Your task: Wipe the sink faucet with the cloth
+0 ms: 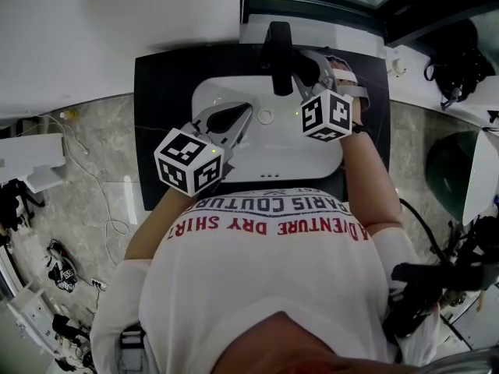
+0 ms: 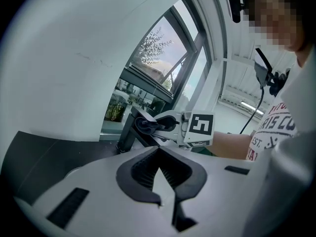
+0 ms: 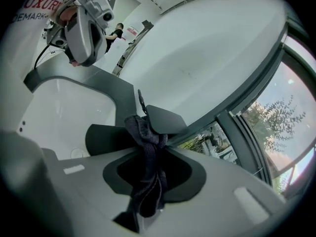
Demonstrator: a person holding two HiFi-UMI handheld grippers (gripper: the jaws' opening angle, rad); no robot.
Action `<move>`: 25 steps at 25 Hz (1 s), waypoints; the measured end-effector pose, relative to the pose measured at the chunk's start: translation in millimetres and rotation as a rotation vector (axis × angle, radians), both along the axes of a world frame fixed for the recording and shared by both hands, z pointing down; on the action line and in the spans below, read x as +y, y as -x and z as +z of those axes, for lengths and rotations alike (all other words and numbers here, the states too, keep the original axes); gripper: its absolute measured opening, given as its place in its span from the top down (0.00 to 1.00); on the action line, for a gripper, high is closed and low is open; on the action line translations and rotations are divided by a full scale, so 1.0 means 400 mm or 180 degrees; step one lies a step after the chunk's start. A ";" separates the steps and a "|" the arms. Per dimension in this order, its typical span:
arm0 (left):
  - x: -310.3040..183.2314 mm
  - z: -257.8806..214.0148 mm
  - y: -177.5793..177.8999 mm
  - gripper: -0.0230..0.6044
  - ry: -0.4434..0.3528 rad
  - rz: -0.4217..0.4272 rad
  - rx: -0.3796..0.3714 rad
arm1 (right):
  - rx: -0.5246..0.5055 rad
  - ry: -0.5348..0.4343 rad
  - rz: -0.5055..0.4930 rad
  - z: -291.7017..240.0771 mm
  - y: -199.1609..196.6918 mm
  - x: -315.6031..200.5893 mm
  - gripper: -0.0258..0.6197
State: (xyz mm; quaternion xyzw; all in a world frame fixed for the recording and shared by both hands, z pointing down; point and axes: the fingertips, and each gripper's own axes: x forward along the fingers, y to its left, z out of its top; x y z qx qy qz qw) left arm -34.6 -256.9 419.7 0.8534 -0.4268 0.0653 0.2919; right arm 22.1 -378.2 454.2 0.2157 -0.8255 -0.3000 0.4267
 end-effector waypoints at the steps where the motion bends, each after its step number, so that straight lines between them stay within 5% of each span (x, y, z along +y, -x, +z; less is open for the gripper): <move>1: -0.002 0.001 0.000 0.96 0.0001 0.0002 0.0002 | 0.0036 -0.0027 0.0002 0.000 0.005 -0.008 0.84; 15: 0.008 0.008 0.002 0.96 0.0000 -0.0027 0.0013 | 0.0562 -0.0182 -0.0109 0.023 0.016 -0.008 0.84; 25: 0.051 -0.015 -0.038 0.96 -0.0052 0.0009 0.0035 | 0.0760 -0.0137 -0.0304 0.028 -0.023 0.110 0.84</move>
